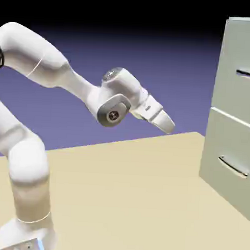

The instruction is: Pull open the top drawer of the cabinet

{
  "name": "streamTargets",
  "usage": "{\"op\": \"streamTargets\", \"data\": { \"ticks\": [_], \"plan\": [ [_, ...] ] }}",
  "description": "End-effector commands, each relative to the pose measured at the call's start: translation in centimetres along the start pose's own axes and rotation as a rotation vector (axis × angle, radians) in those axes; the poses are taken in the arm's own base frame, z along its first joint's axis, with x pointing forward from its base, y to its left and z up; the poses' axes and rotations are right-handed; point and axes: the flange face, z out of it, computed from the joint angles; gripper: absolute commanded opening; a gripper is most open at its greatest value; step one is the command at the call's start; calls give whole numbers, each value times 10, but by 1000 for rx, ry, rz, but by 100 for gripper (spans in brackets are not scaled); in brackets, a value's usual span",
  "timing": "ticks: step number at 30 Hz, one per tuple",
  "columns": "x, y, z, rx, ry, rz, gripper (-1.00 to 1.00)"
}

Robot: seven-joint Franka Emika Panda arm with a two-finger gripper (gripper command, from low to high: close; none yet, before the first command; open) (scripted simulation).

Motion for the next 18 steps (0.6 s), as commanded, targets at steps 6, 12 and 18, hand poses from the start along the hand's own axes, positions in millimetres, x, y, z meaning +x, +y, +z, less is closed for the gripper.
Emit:
{"op": "streamTargets", "data": {
  "ticks": [6,12,18],
  "plan": [
    [26,57,67,-103,-168,125,0],
    [36,126,125,-200,-289,228,0],
    [44,196,164,-283,-339,301,0]
  ]
}}
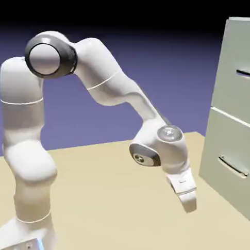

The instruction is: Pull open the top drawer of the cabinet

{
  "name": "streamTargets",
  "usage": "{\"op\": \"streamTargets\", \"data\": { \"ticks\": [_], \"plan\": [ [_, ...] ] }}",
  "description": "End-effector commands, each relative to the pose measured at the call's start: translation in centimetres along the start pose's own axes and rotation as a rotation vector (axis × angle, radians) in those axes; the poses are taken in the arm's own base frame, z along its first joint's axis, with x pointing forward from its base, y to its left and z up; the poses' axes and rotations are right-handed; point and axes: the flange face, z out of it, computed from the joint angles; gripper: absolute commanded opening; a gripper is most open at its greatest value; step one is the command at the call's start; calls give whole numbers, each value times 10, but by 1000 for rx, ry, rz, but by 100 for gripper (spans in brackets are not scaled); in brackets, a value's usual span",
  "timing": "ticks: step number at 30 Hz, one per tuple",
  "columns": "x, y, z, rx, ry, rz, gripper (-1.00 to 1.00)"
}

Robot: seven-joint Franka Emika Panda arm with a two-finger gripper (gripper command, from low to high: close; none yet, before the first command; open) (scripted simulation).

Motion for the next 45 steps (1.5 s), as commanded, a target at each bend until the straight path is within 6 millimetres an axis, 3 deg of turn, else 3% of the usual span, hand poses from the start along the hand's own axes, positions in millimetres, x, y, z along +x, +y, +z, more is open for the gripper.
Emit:
{"op": "streamTargets", "data": {
  "ticks": [1,7,13,18,22,27,33,38,42,43,45],
  "plan": [
    [6,8,6,-10,0,9,0],
    [46,54,24,-57,50,36,0],
    [88,80,13,-81,184,-8,0],
    [123,78,-15,-86,348,-116,0],
    [146,56,-49,-83,504,-254,0],
    [163,1,-98,-72,719,-490,0],
    [149,-104,-160,-42,990,-861,0],
    [96,-214,-201,2,1217,-1230,0],
    [20,-306,-222,60,1396,-1555,0],
    [2,-323,-224,74,1429,-1618,0],
    [6,-330,-222,73,1429,-1619,0]
  ]
}}
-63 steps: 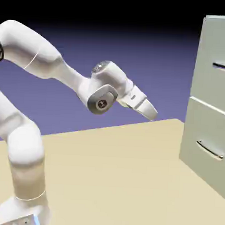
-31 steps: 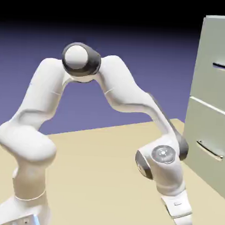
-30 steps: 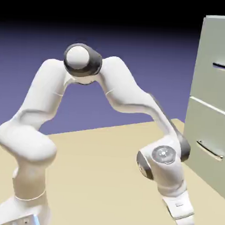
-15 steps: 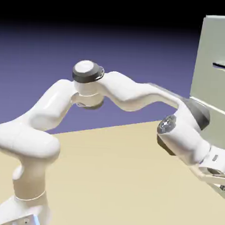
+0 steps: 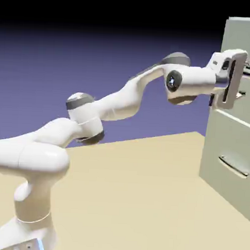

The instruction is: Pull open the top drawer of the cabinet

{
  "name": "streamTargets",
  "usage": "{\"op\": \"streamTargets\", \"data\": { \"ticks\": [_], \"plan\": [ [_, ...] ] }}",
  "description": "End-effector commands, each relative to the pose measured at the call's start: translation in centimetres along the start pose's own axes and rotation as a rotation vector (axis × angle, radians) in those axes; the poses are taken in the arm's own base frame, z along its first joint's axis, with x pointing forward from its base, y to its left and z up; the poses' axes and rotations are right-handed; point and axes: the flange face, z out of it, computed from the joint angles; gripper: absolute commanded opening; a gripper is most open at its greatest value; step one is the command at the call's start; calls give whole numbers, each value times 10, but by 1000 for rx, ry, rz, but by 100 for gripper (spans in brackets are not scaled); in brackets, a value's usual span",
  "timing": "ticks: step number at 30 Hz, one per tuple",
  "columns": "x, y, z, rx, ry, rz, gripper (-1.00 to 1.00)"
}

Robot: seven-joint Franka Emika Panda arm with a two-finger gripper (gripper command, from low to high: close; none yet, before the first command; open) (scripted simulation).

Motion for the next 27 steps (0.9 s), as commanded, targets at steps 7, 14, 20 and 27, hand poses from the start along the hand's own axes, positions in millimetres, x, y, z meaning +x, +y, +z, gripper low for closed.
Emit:
{"op": "streamTargets", "data": {
  "ticks": [7,14,20,27],
  "plan": [
    [0,0,41,0,0,1,-100],
    [0,0,-18,0,0,1,-100],
    [0,0,-77,0,0,1,-100],
    [0,0,-156,0,0,1,-100]
  ]
}}
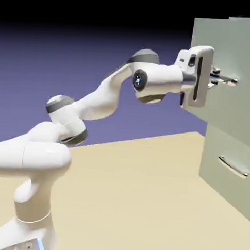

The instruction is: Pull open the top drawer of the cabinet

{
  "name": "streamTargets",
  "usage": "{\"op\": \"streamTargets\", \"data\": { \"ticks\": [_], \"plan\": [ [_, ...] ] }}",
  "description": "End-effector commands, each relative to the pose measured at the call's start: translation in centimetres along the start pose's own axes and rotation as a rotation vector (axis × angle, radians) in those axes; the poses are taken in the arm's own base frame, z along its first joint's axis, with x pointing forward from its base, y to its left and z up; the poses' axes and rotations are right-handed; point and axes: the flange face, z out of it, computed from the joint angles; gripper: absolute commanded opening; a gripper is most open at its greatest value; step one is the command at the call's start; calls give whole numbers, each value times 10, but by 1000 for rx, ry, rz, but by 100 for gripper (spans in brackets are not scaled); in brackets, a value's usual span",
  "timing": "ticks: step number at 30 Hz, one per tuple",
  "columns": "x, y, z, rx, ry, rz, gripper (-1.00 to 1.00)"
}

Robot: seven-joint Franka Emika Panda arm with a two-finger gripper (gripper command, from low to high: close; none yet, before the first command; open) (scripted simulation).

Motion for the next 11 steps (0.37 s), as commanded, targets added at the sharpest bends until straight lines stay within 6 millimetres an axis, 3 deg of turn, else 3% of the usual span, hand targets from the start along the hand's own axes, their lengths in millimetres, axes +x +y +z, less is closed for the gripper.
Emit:
{"op": "streamTargets", "data": {
  "ticks": [1,7,8,9,11],
  "plan": [
    [0,0,-12,-1,2,0,-100],
    [0,0,-83,-1,2,0,-100],
    [0,0,-83,-1,2,0,100],
    [0,0,-83,-1,2,0,100],
    [1,0,-113,-3,2,-2,100]
  ]
}}
